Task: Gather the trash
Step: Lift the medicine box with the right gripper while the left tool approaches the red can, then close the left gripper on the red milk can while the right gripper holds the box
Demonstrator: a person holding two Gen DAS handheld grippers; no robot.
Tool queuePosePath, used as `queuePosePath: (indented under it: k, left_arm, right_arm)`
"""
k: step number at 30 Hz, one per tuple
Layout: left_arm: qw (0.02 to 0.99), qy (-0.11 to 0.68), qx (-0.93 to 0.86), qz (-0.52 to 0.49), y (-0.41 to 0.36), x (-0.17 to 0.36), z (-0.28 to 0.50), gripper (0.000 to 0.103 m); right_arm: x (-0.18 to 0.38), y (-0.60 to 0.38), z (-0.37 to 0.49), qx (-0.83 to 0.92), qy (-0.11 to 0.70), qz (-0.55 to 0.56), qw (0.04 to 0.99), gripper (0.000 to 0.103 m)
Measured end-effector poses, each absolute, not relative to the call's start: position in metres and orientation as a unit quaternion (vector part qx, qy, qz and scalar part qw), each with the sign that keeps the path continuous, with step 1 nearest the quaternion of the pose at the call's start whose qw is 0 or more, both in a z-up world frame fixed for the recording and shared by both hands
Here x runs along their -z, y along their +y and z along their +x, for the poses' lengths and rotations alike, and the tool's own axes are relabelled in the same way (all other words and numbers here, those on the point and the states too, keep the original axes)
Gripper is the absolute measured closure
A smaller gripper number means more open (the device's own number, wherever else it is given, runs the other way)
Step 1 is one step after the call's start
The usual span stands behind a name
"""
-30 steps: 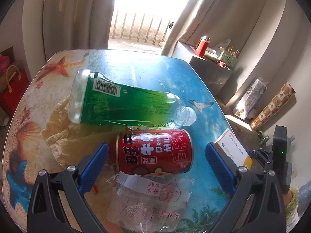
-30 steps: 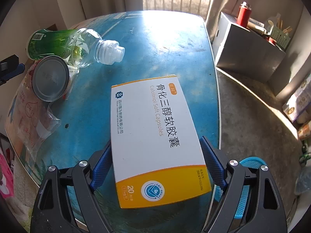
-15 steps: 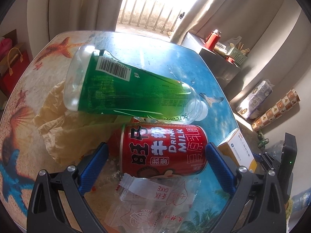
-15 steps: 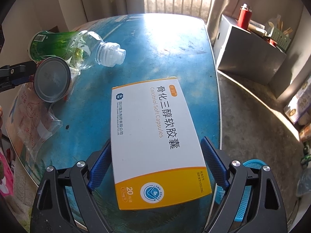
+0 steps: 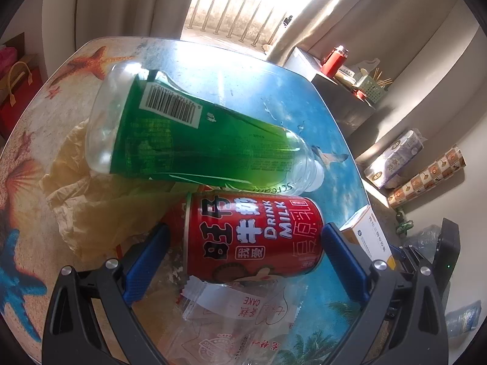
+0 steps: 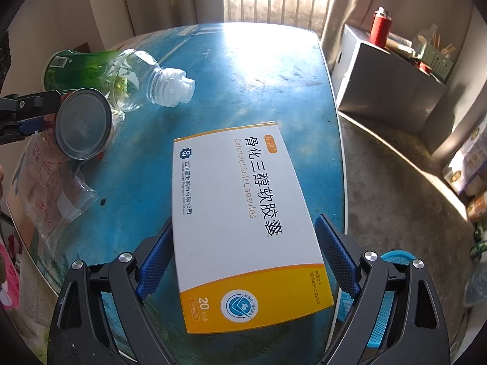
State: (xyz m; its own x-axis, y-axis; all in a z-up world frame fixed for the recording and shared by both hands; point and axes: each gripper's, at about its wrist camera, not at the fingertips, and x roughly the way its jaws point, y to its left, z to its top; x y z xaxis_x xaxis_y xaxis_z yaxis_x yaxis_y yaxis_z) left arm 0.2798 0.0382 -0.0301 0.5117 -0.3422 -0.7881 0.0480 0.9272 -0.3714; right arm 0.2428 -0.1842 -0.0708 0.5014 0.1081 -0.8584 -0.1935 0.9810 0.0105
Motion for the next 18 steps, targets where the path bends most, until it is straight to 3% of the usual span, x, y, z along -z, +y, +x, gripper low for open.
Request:
queuePosePath:
  k: [4, 8, 12, 18]
  left_arm:
    - [0.859, 0.473, 0.121, -0.155, 0.0372, 0.0264, 0.2762, 0.02]
    - [0.865, 0.465, 0.121, -0.146, 0.037, 0.0227, 0.275, 0.027]
    - [0.866, 0.462, 0.121, -0.151, 0.0395, 0.0207, 0.2745, 0.046]
    - [0.862, 0.473, 0.114, -0.14, 0.0367, 0.0197, 0.2734, 0.047]
  right_arm:
    - [0.0705, -0.1846, 0.2424, -0.087, 0.492, -0.044, 0.865, 0.018]
    - [0.0704, -0.186, 0.2424, -0.087, 0.492, -0.043, 0.865, 0.018]
    - [0.0703, -0.1872, 0.2417, -0.086, 0.491, -0.042, 0.866, 0.018]
    - [0.0699, -0.189, 0.241, -0.086, 0.492, -0.042, 0.865, 0.018]
